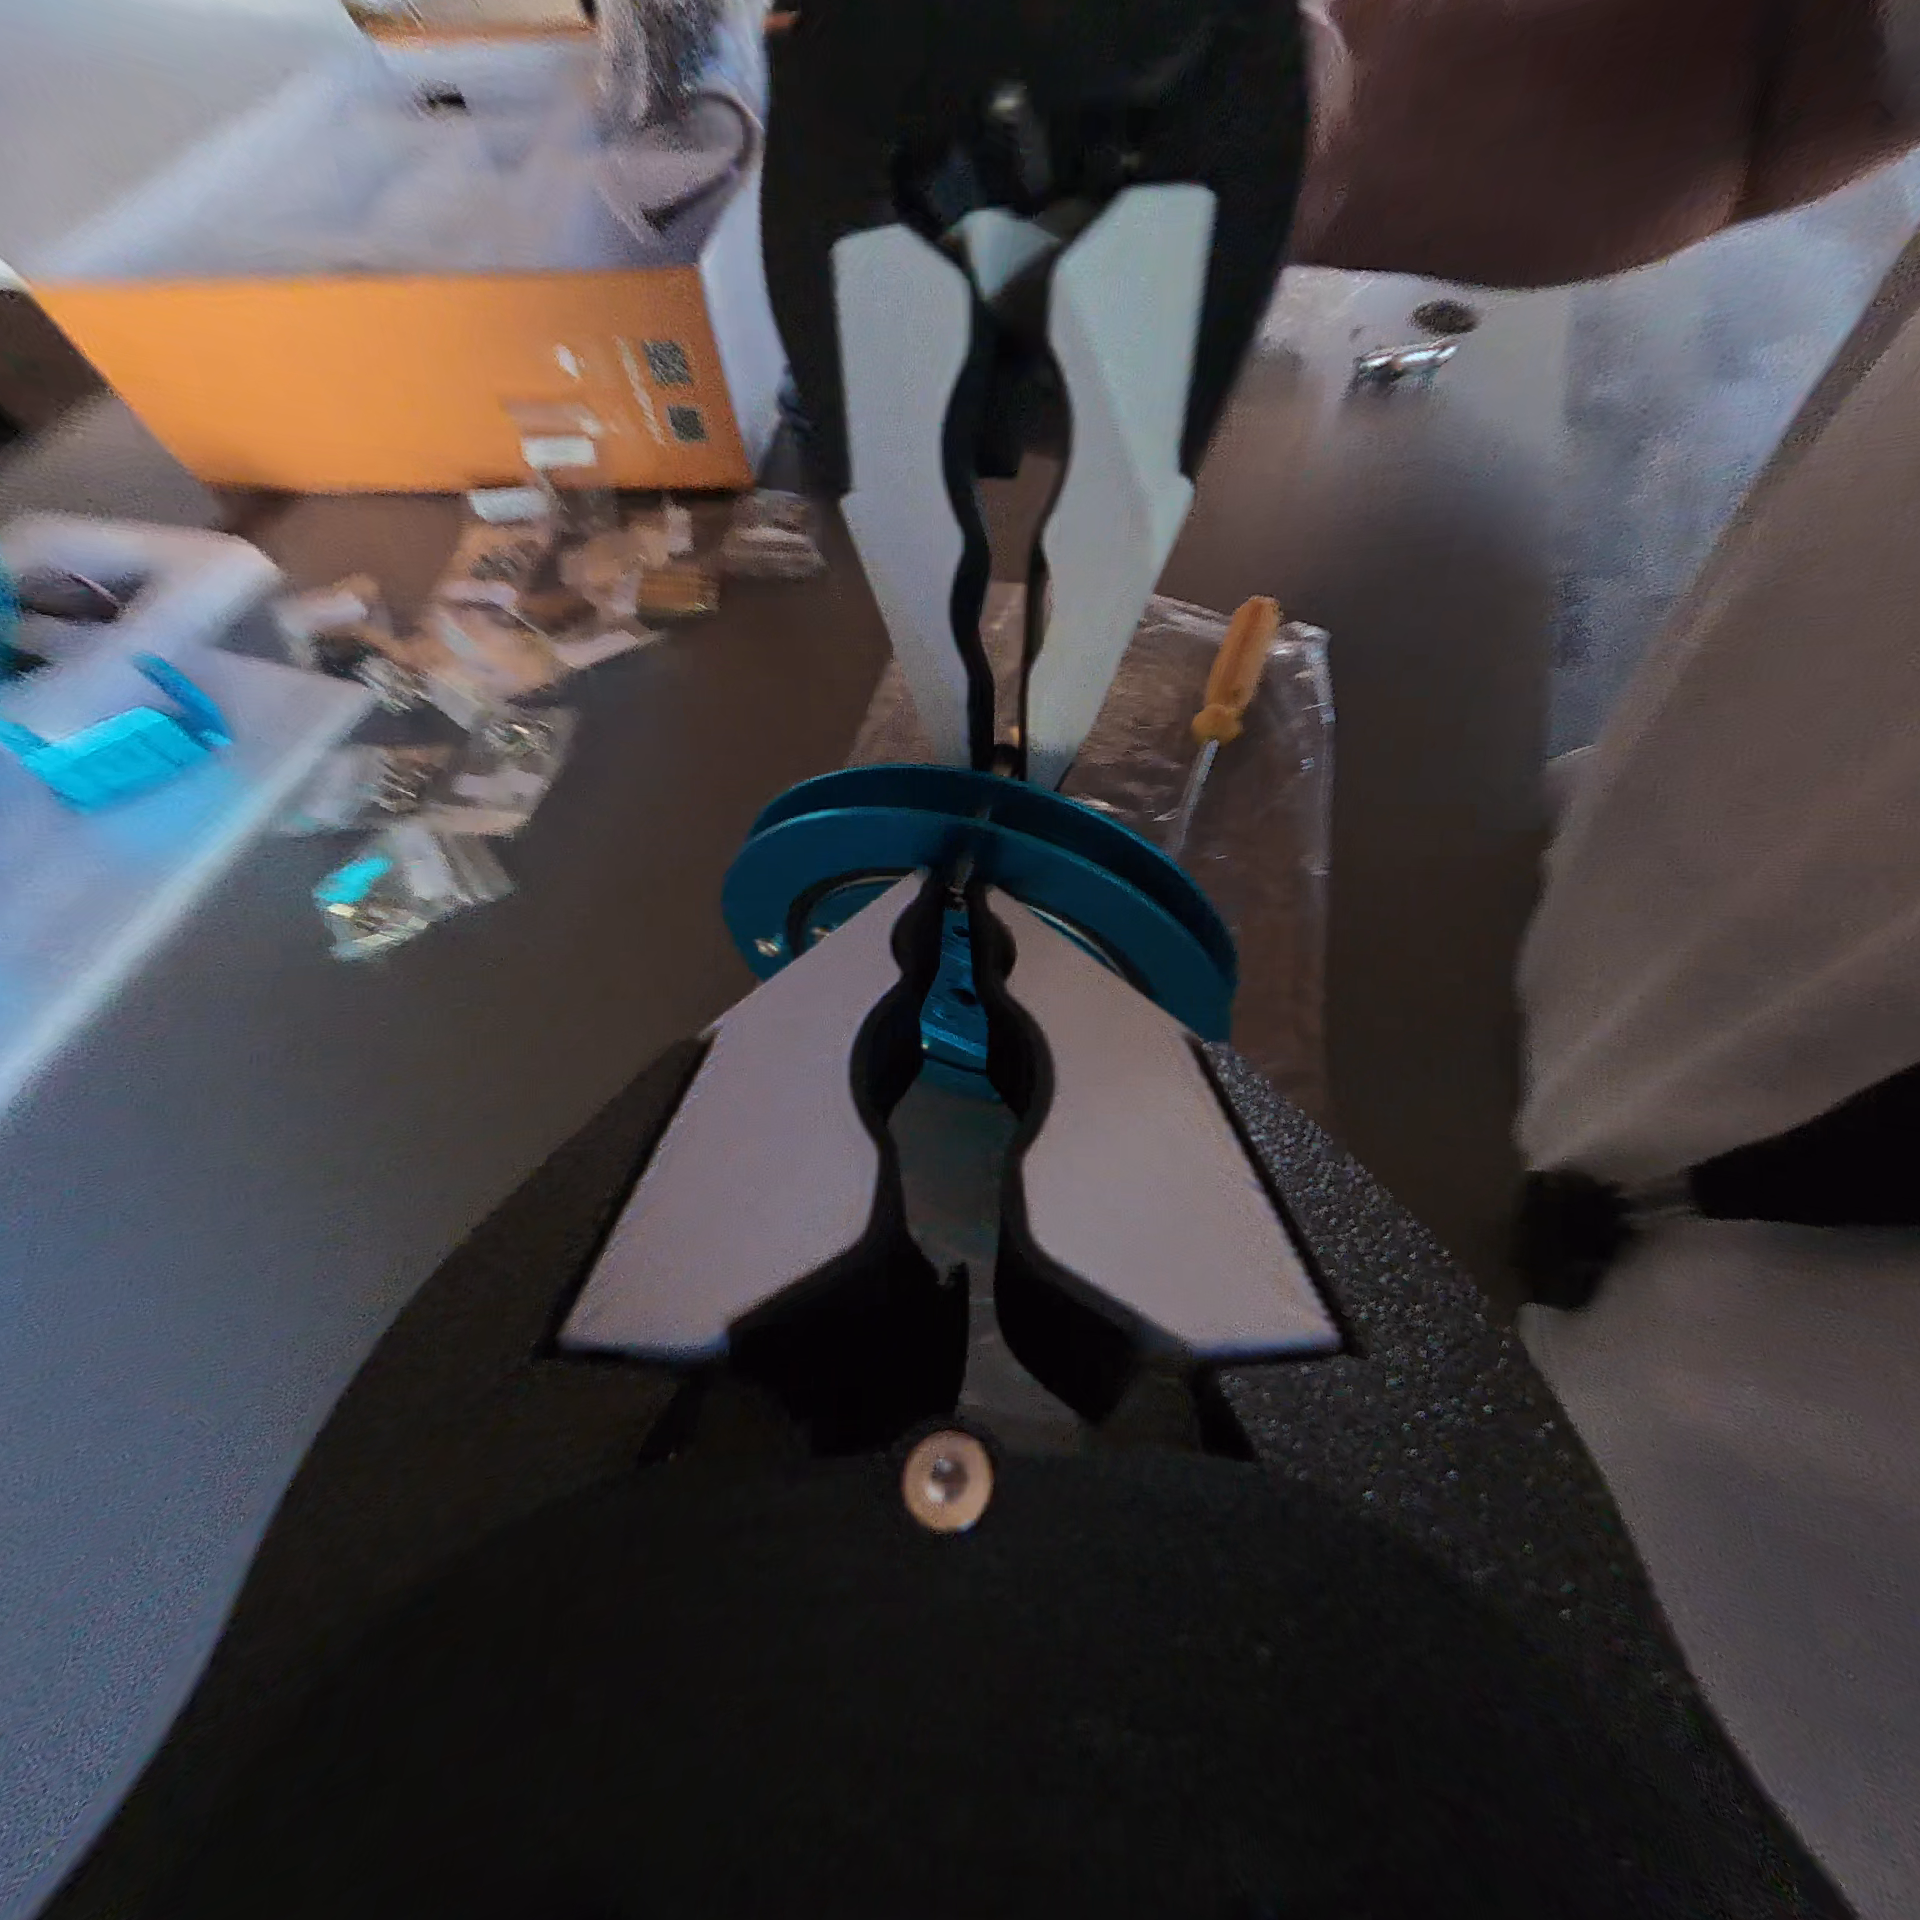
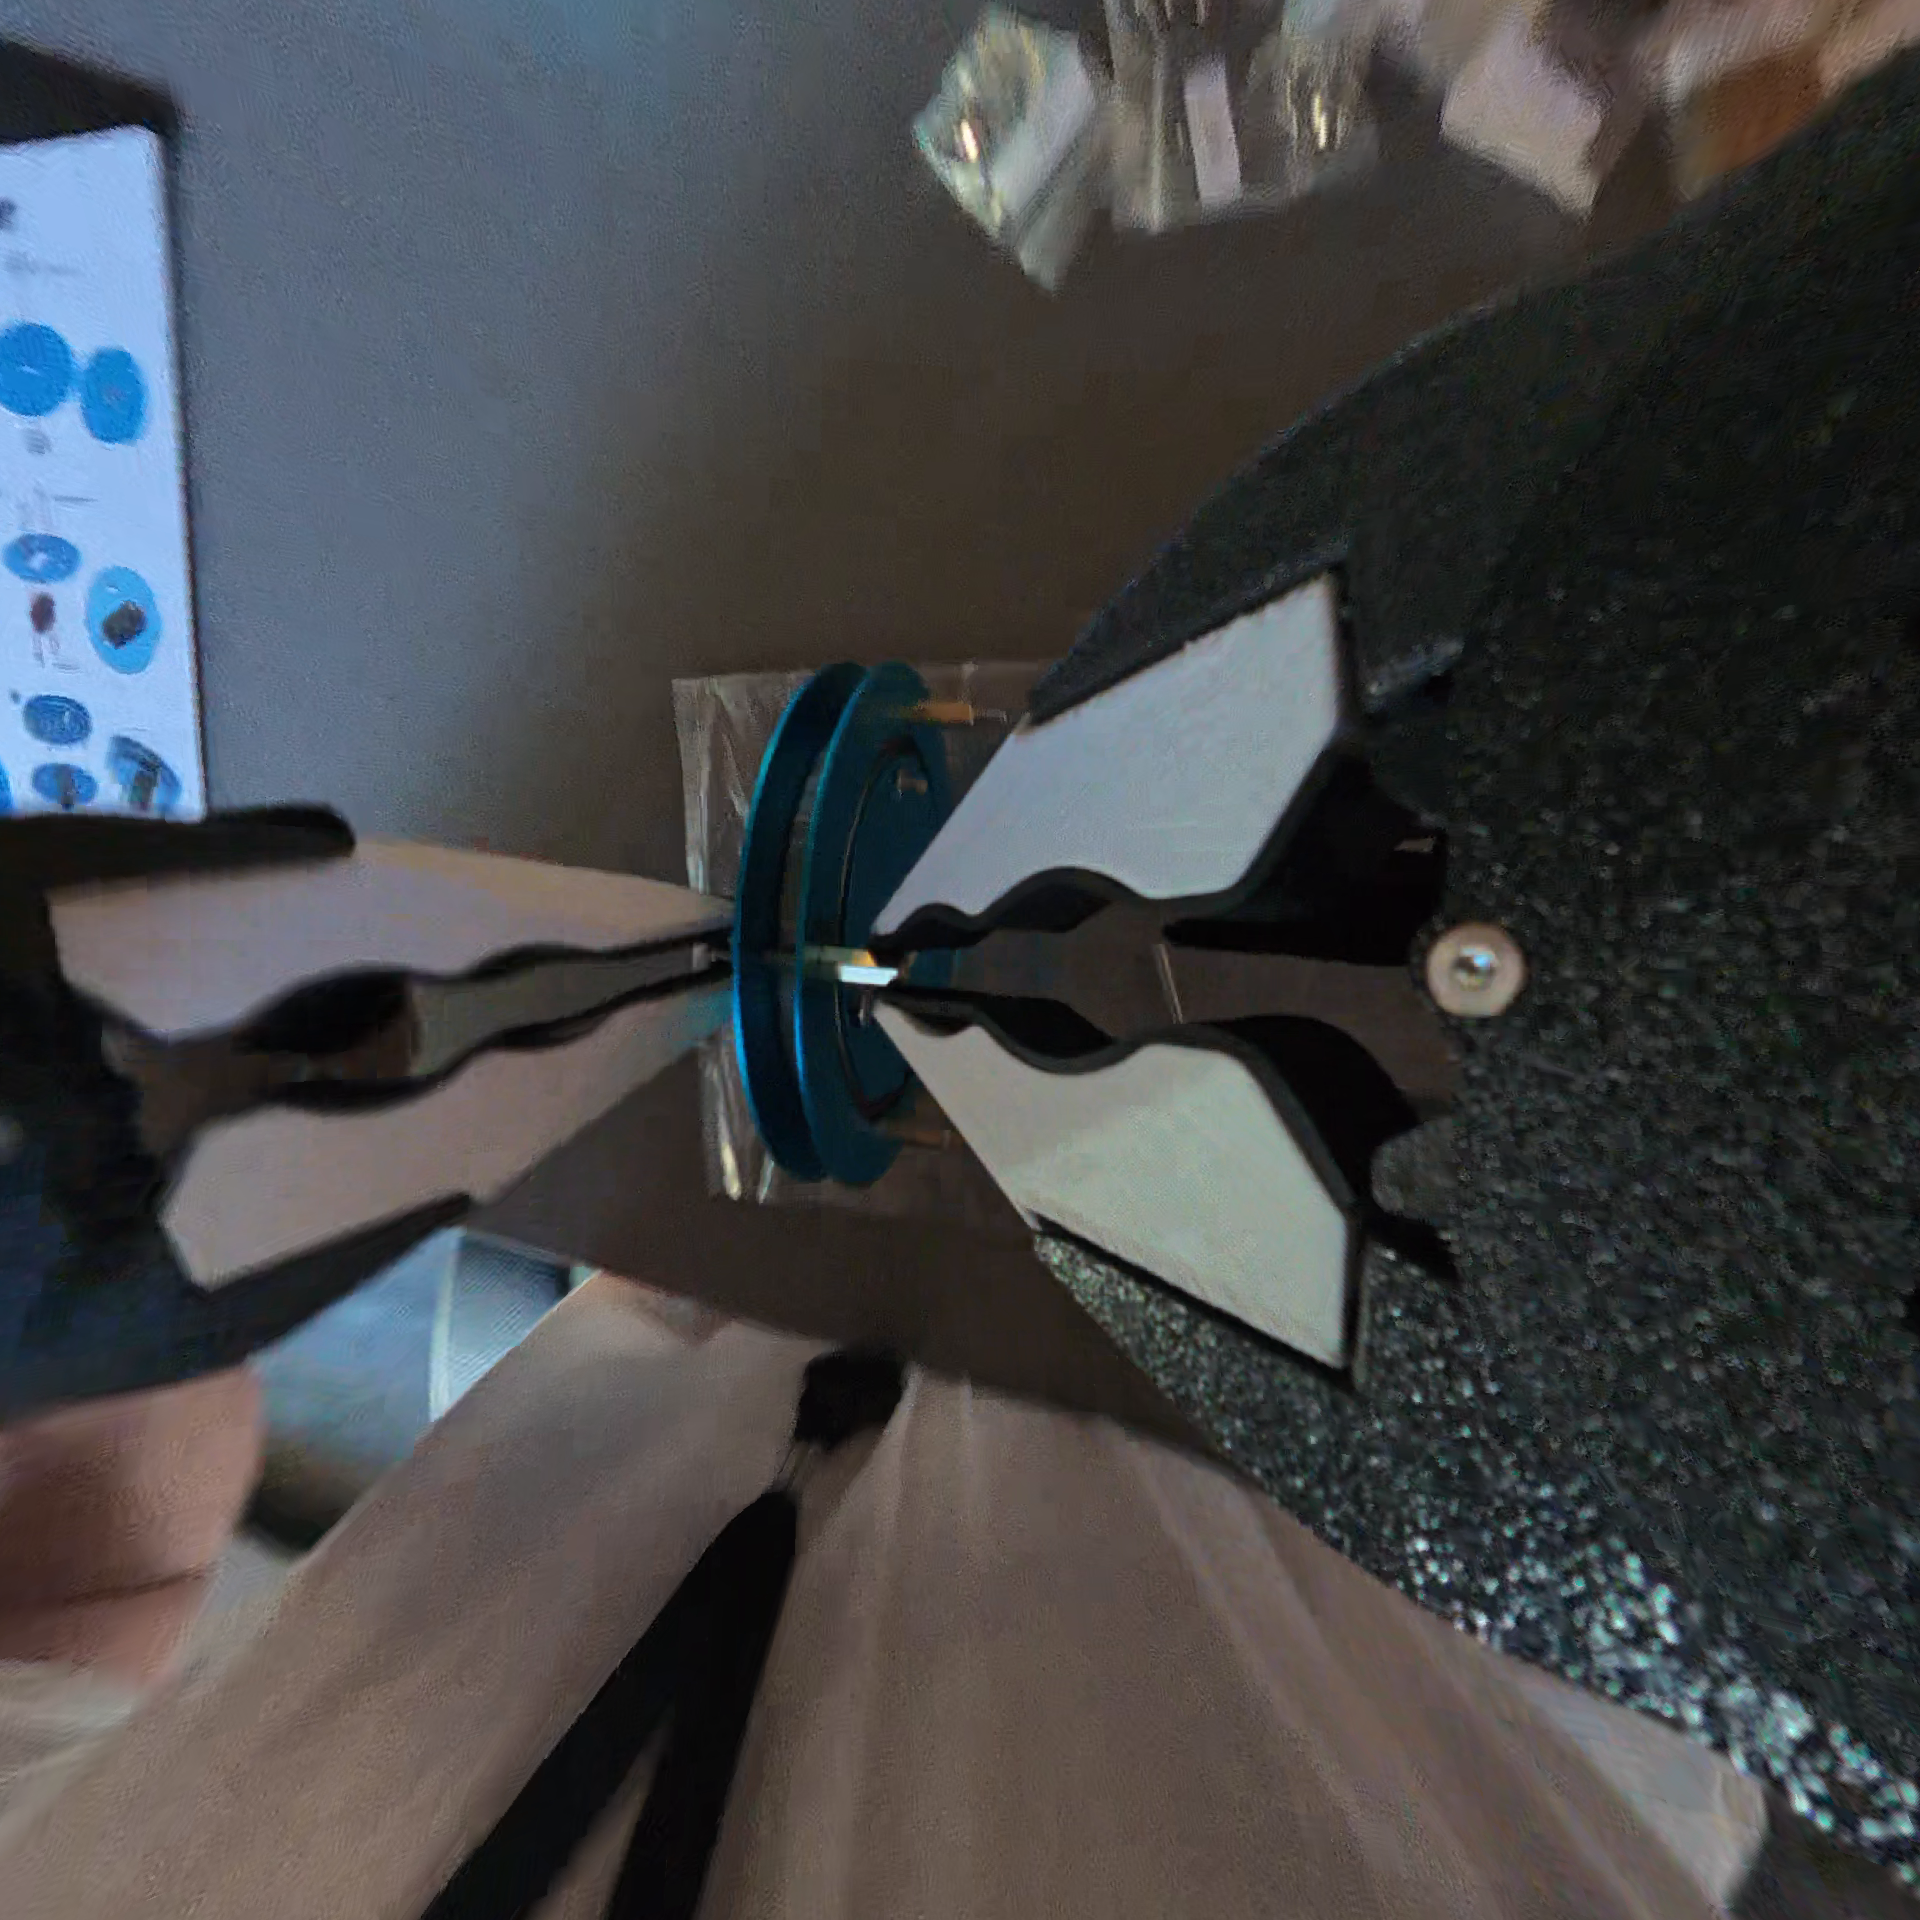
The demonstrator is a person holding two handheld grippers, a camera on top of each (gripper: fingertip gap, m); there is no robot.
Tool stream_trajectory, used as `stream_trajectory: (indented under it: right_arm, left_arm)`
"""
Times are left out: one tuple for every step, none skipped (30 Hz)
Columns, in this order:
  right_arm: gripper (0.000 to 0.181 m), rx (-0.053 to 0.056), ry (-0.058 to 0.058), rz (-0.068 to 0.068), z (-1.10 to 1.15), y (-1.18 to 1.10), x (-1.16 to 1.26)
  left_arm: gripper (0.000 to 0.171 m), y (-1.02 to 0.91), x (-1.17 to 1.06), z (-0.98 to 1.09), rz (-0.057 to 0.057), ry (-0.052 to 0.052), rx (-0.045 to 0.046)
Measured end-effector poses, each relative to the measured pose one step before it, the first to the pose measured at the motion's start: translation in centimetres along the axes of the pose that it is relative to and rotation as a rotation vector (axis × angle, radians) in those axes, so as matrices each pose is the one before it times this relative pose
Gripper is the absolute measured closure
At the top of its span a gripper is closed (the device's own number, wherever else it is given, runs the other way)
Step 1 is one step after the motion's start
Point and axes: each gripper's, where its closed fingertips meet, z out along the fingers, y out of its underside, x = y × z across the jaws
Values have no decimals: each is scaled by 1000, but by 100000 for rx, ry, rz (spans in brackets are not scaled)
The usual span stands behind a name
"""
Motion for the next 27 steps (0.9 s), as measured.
stream_trajectory:
  right_arm:
    - [175,-1951,3965,-6504,194,47,-122]
    - [176,-1686,3340,-4874,131,1,-47]
    - [175,-1014,3455,-4071,11,-85,101]
    - [175,-617,2546,-2691,23,-56,142]
    - [175,-649,269,-504,42,-51,-15]
    - [176,-986,-1602,1768,18,10,-96]
    - [176,-1023,-4403,5156,13,73,-162]
    - [177,122,-7696,11149,-63,41,-146]
    - [179,2151,-11035,18088,-57,-10,-79]
    - [179,2961,-15820,23441,-83,-22,-263]
    - [179,2572,-17509,20201,-117,28,-432]
    - [178,3034,-13711,12325,-80,-25,-248]
    - [178,1915,-9298,7983,47,57,-259]
    - [178,-374,-2111,337,170,234,-95]
    - [178,-1649,4065,-5623,151,201,24]
    - [177,-1638,8311,-9830,-1,3,136]
    - [177,-1860,11315,-13578,-91,-90,310]
    - [176,-1359,12414,-15199,-167,-194,433]
    - [175,-791,12173,-14350,-219,-274,466]
    - [175,-346,9768,-12579,-181,-285,227]
    - [174,-1254,7900,-9685,-53,-76,149]
    - [175,-2942,5121,-7934,93,101,-54]
    - [175,-2468,3302,-5708,160,111,-110]
    - [175,-2905,3885,-3666,179,259,204]
    - [175,-2222,2645,-3225,64,130,159]
    - [176,-456,1140,-1680,11,-27,27]
    - [176,-708,-681,558,3,3,1]
  left_arm:
    - [168,32,177,-45,-5182,4289,-470]
    - [169,28,120,-20,-4002,3077,-469]
    - [168,41,-6,-36,-2398,1452,-504]
    - [168,65,-11,-41,-1352,877,-733]
    - [168,46,52,-55,638,297,-767]
    - [168,21,54,-14,4383,-1469,-389]
    - [168,-4,107,10,8875,-3374,-236]
    - [169,-14,85,23,13537,-5882,-596]
    - [168,27,-178,84,17018,-9241,-1538]
    - [168,-59,-179,91,18382,-10094,-1304]
    - [169,-103,25,86,15011,-7697,-581]
    - [168,-124,32,15,7423,-4110,-155]
    - [168,-46,17,-13,2335,-1302,50]
    - [168,-38,75,-68,-2196,1663,495]
    - [168,29,-6,-22,-5532,2379,313]
    - [168,81,-55,43,-7707,2547,542]
    - [168,59,-76,58,-10691,3779,631]
    - [168,36,-43,60,-12741,5167,499]
    - [168,4,12,20,-12549,6098,586]
    - [168,29,-53,-18,-10760,5180,23]
    - [168,63,-135,-4,-8814,3831,-148]
    - [168,7,196,-43,-7285,5449,-313]
    - [168,32,177,-29,-4921,4016,-352]
    - [168,1,-76,12,-4368,1672,-49]
    - [168,4,-6,3,-3535,1711,-385]
    - [168,36,103,-22,-653,1477,-646]
    - [168,25,18,-13,2536,-629,-467]
